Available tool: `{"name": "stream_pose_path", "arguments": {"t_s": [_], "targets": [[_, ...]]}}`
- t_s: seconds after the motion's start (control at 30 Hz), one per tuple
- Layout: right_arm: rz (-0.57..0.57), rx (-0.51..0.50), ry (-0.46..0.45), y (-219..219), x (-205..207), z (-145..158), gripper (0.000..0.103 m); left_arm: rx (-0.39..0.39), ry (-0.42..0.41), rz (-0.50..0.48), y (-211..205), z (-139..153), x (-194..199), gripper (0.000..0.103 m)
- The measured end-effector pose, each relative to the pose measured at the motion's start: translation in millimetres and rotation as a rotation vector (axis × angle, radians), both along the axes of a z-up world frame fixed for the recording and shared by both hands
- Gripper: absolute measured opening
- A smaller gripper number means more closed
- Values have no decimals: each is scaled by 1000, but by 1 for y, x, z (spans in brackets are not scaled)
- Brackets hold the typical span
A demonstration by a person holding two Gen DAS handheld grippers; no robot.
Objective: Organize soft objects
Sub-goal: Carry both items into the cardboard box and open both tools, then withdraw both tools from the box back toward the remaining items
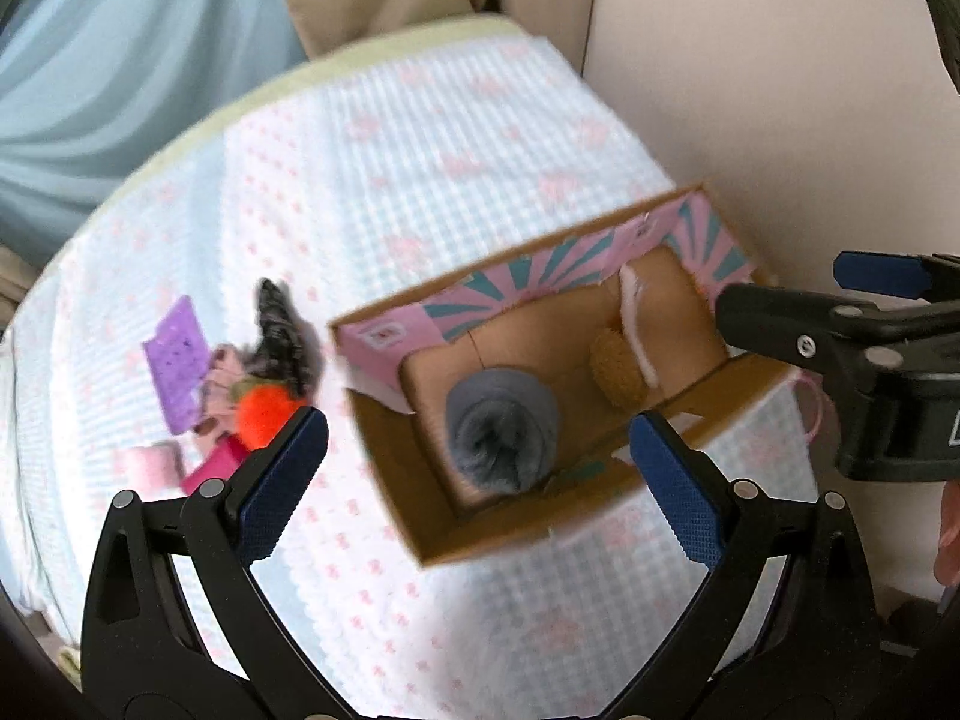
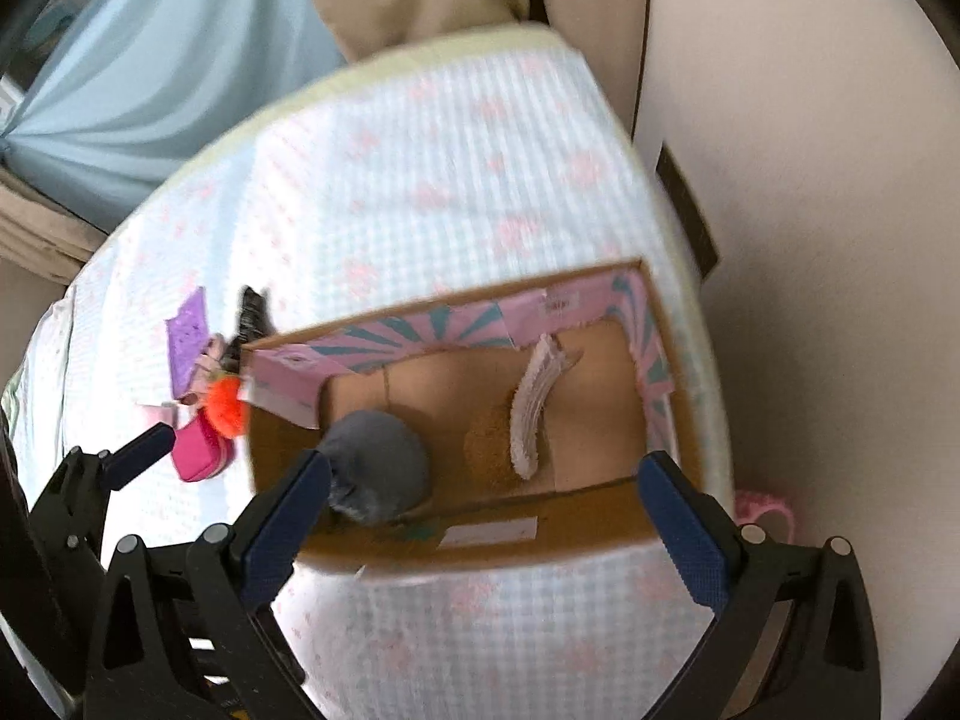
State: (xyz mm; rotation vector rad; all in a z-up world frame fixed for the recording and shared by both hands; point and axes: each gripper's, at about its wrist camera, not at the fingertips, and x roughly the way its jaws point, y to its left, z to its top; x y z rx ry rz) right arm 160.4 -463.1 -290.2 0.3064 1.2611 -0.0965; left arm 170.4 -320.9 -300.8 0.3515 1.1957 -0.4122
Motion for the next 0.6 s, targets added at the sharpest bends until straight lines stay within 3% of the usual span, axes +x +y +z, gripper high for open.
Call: {"name": "stream_pose_path", "arguments": {"t_s": [0.27,0.47,0.6], "targets": [[15,-144,-125,47,-47,96,102,-98,-141,31,57,94,-33,100],[0,-190,-228,85,-81,146,102,-175,-273,89,122,166,-67,100],[-12,-194,-294,111,-102,170,102,-199,-333,130,171,194,-89,100]]}}
